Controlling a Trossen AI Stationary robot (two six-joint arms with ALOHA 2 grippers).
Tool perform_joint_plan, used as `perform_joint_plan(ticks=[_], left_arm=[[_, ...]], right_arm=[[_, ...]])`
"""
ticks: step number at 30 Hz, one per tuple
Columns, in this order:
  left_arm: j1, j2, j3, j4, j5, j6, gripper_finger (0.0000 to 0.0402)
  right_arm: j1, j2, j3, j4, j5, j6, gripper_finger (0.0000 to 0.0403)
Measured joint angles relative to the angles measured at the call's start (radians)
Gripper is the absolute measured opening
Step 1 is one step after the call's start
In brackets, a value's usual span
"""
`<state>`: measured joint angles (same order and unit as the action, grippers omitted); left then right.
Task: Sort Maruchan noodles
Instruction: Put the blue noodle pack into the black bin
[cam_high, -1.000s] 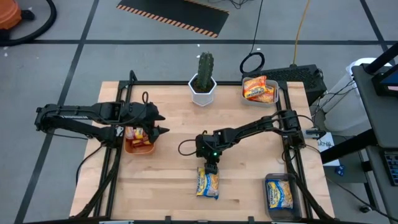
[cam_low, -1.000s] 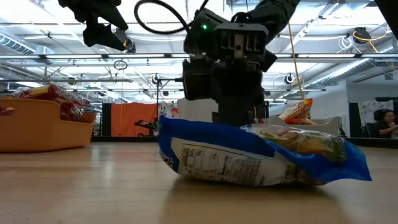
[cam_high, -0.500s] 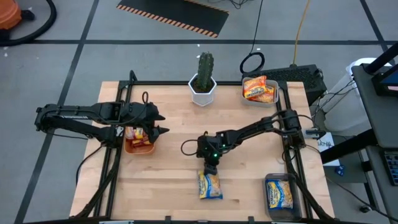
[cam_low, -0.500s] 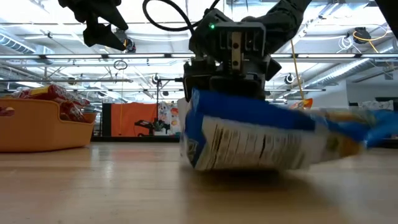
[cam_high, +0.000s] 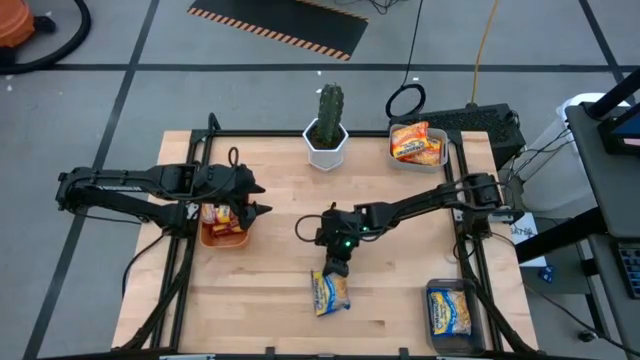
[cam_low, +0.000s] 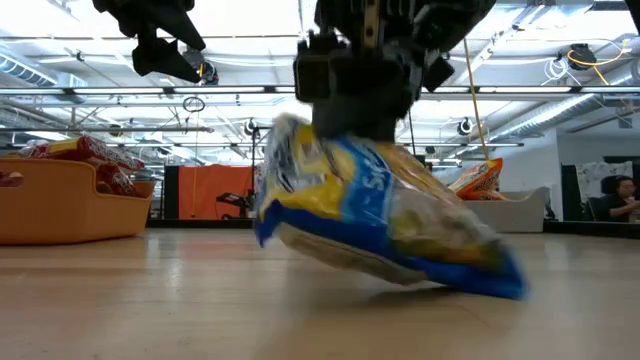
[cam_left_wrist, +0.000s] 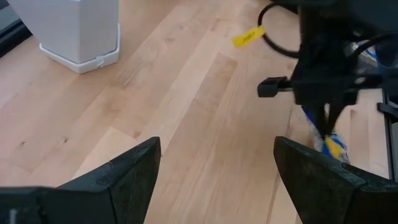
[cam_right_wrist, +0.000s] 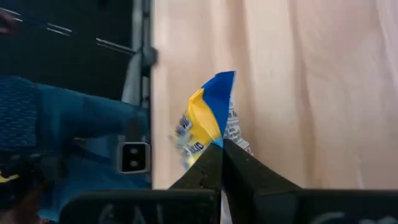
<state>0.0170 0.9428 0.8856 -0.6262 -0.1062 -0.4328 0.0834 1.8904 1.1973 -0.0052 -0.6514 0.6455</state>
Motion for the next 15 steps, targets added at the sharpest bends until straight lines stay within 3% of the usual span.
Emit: perform_joint_plan(ticks=[7,15], left_arm=[[0.0,0.0,0.0,-0.001,0.0,0.001,0.0317],[-0.002,0.0,0.0,0.0,0.0,-0.052,0.0317]], right_arm=[[-0.017,-0.074,0.0,-0.052,0.008,0.01,0.0],[-0.034,-0.201,0.0,-0.083,0.11,0.071,0.0]])
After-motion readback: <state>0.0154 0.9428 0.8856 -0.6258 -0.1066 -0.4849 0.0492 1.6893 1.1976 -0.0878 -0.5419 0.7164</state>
